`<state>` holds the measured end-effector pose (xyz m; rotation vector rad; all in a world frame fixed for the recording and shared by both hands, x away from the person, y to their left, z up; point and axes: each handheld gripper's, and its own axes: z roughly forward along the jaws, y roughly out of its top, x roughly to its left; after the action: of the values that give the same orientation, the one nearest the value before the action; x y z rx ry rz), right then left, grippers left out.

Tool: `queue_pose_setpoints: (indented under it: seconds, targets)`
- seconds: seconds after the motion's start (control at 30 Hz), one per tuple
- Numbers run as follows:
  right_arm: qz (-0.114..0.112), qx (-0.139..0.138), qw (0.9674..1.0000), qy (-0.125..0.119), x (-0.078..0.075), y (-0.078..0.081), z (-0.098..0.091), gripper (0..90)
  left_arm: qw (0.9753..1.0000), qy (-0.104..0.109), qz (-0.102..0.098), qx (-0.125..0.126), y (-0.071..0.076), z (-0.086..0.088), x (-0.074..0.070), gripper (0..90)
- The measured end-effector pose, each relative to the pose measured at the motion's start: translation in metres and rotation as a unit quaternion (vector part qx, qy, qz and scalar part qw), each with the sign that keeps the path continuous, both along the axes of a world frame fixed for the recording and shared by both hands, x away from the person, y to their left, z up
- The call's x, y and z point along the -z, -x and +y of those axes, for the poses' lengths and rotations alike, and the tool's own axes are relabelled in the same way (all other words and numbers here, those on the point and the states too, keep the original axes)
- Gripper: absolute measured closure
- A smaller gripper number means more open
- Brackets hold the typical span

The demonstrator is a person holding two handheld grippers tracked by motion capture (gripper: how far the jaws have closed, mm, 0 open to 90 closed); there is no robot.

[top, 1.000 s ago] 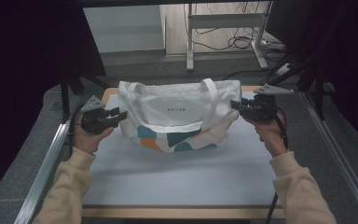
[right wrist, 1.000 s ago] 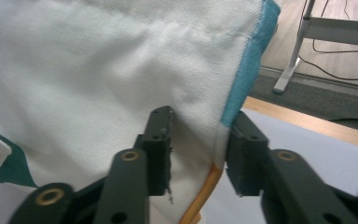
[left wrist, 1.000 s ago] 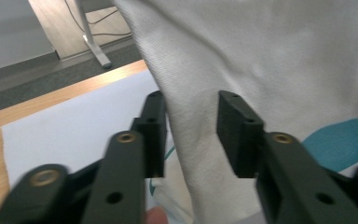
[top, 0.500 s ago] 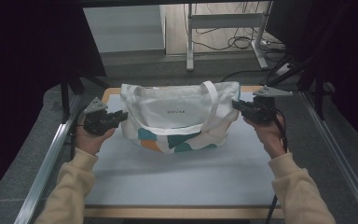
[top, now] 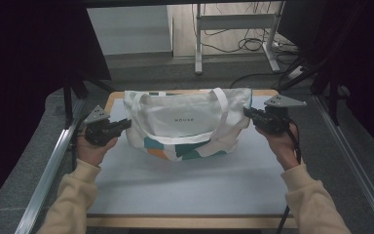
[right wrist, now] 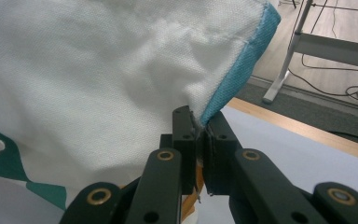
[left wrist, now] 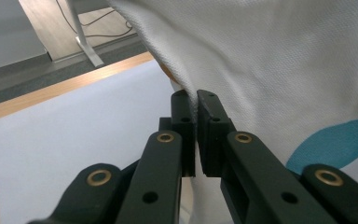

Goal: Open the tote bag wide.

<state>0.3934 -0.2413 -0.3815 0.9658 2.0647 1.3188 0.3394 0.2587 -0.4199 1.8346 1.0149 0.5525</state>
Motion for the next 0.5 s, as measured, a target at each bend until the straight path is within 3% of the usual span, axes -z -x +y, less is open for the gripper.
queue_pose_setpoints:
  seconds: [0.5]
  targets:
    - [0.0, -0.006, 1.0, 0.0, 0.021, 0.014, -0.006, 84.0, 0.9997, -0.009, -0.024, 0.007, 0.02, -0.004, 0.016, 87.1]
